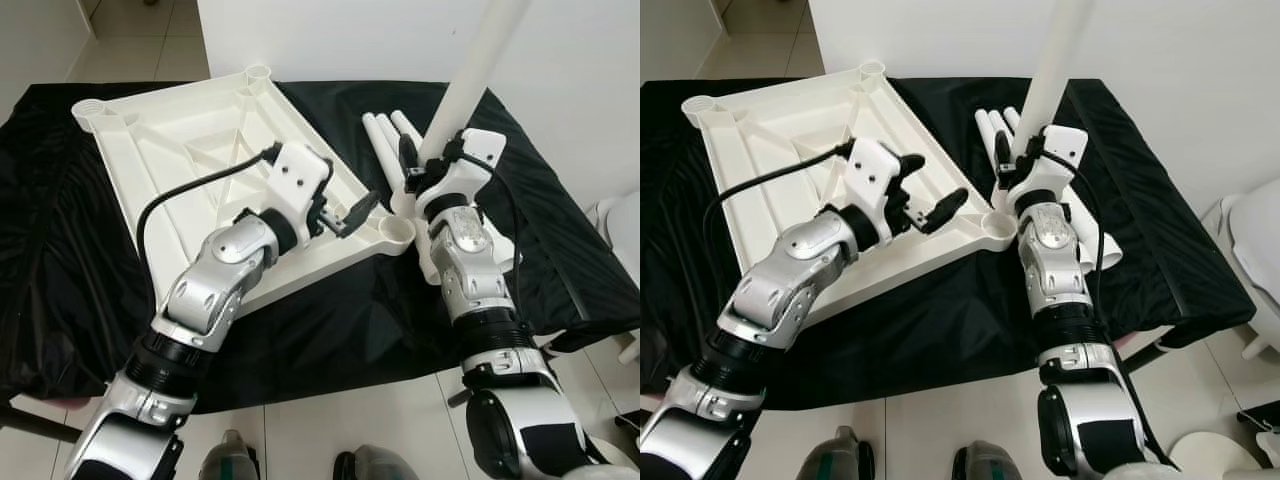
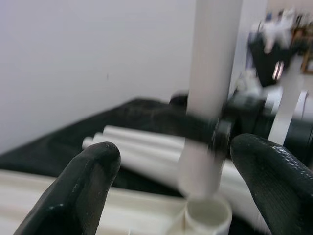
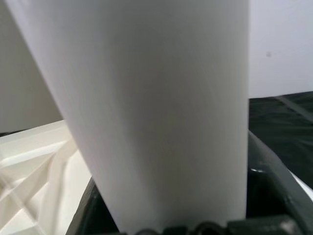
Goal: Building children table
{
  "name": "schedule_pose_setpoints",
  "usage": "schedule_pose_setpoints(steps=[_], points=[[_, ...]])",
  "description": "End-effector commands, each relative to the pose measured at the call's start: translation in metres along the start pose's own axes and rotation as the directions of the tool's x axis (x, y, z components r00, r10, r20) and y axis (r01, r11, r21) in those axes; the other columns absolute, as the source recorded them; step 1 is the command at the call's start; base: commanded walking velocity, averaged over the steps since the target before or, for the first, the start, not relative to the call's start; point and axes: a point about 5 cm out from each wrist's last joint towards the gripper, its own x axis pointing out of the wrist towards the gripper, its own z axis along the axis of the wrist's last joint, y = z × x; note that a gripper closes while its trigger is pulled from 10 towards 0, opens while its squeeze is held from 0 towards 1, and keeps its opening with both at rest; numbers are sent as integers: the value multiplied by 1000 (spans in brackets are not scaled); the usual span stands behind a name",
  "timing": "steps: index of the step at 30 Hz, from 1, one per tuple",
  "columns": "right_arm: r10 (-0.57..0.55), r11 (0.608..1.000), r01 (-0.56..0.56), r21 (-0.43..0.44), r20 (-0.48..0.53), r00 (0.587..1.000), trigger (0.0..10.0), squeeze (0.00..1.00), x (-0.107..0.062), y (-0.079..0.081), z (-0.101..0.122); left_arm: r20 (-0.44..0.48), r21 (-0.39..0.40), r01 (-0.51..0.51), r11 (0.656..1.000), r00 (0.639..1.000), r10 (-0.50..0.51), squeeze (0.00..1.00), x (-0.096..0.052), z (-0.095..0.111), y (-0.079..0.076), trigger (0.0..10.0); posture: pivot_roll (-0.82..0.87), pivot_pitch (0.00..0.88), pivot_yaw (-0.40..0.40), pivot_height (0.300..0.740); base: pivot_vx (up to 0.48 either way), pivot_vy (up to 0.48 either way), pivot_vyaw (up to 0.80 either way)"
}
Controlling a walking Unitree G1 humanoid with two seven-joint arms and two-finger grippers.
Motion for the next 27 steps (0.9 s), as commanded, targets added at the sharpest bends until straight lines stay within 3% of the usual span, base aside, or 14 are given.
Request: schedule_pose_setpoints(steps=[1,12,27], points=[[67,998,-67,-17,-7,998,10000,0,4,6,2,50,-11,126,992,991,-125,0,10,15,-7,10000,-12,0,-27,740,0,0,0],[230,968,-234,-91,-51,972,10000,0,1,19,-3,141,25,210,977,967,-212,0,38,50,-10,10000,-21,0,-26,740,0,0,0],[315,936,-323,-138,-77,946,10000,0,-3,23,-5,92,78,224,972,969,-230,0,57,66,-4,10000,-31,0,-17,740,0,0,0]])
